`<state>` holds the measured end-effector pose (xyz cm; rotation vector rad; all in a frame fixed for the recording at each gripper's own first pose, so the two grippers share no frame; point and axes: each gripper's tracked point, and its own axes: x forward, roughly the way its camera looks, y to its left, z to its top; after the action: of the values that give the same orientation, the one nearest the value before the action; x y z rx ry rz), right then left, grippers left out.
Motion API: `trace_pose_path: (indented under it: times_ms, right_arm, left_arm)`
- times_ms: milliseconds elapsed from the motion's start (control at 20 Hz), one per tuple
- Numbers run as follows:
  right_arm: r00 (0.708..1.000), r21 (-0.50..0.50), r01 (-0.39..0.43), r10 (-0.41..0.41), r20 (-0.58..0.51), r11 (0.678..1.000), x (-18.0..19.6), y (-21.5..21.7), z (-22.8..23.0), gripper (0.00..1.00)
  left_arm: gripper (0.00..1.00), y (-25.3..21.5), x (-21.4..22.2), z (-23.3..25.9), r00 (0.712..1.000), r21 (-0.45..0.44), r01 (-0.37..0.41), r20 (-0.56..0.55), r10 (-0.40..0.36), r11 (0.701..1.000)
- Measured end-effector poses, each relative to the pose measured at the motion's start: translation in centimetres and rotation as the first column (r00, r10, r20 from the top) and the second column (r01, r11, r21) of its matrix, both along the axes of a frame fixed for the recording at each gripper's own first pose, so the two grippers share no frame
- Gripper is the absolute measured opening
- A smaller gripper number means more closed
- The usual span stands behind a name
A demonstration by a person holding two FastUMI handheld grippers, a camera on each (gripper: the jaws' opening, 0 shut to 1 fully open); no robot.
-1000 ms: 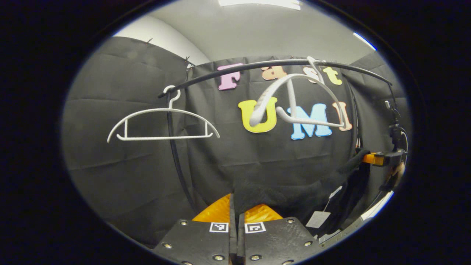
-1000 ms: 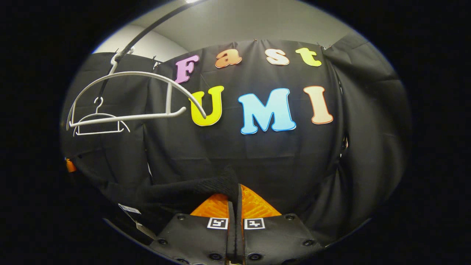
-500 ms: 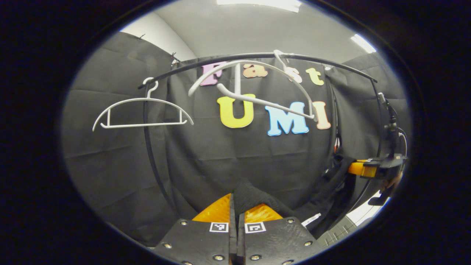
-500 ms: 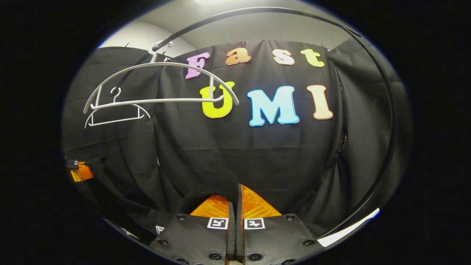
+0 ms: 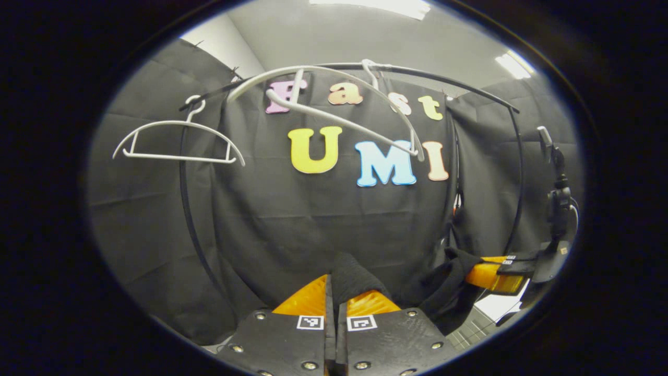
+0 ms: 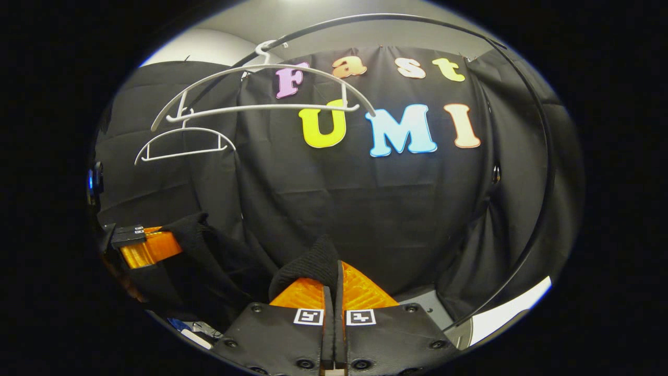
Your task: Grasp the clothes on the hanger with both hands and then place them into the laundry hamper below.
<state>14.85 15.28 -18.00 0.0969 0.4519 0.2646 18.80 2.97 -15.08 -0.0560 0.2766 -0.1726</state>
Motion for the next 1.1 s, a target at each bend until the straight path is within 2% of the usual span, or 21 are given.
trace_pose_path:
  times_ms: [300,600,900,1100]
  right_arm:
    - [0.996,-0.03,0.01,-0.013,-0.092,1.0,-3.7,1.2,-6.0,0.02]
    - [0.976,-0.091,-0.004,-0.016,-0.216,0.996,-6.1,1.2,-12.8,0.02]
    - [0.937,-0.16,-0.007,-0.049,-0.345,0.987,-8.6,0.3,-18.8,0.03]
    - [0.908,-0.191,-0.023,-0.06,-0.416,0.981,-9.7,-0.3,-21.8,0.0]
  left_arm:
    - [0.01,-0.6,-1.7,-7.1,0.993,-0.017,-0.014,-0.122,0.011,1.0]
    - [0.02,-0.4,-3.5,-15.3,0.966,0.074,0.013,-0.257,0.007,0.997]
    - [0.02,0.2,-6.7,-23.0,0.895,0.134,0.042,-0.445,0.022,0.99]
    - [0.03,1.0,-9.9,-28.5,0.827,0.159,0.058,-0.561,0.042,0.986]
